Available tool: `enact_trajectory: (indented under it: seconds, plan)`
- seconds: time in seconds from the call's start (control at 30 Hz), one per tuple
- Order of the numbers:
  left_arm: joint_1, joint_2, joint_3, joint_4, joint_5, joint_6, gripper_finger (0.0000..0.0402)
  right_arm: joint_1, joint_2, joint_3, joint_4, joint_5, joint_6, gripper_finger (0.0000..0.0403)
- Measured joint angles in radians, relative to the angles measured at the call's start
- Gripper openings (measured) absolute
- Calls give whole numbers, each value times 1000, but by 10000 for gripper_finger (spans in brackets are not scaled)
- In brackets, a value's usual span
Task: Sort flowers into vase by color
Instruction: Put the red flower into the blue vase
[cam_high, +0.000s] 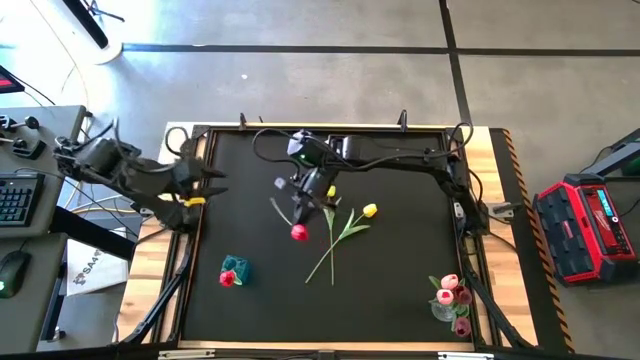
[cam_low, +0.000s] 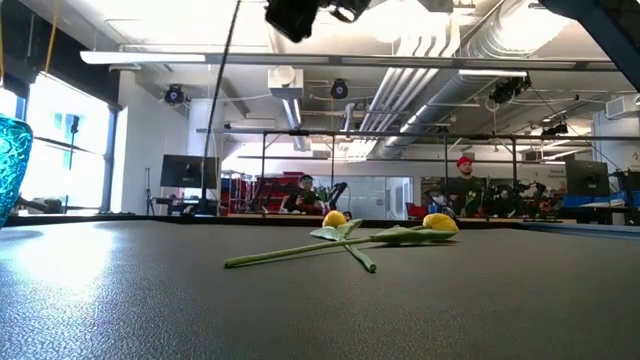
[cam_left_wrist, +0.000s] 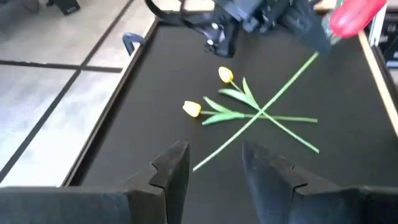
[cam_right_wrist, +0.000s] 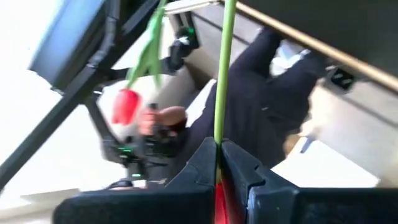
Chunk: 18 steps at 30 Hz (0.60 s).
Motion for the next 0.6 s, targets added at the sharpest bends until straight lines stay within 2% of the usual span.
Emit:
enact_trajectory:
  seconds: [0.13, 0.3, 0.47, 0.6]
  plan:
    - [0, 36, -4, 7, 7, 8, 135, -15, 0, 49, 77, -3, 121, 0]
    - [0, 58, -4, 50, -10, 17, 135, -35, 1, 102, 71, 14, 131, 0]
    - [0, 85, -4, 118, -43, 126, 135, -42, 0, 134, 190, 7, 280, 0]
    - [0, 109, -4, 191, -53, 195, 135, -43, 0, 138, 217, 17, 371, 0]
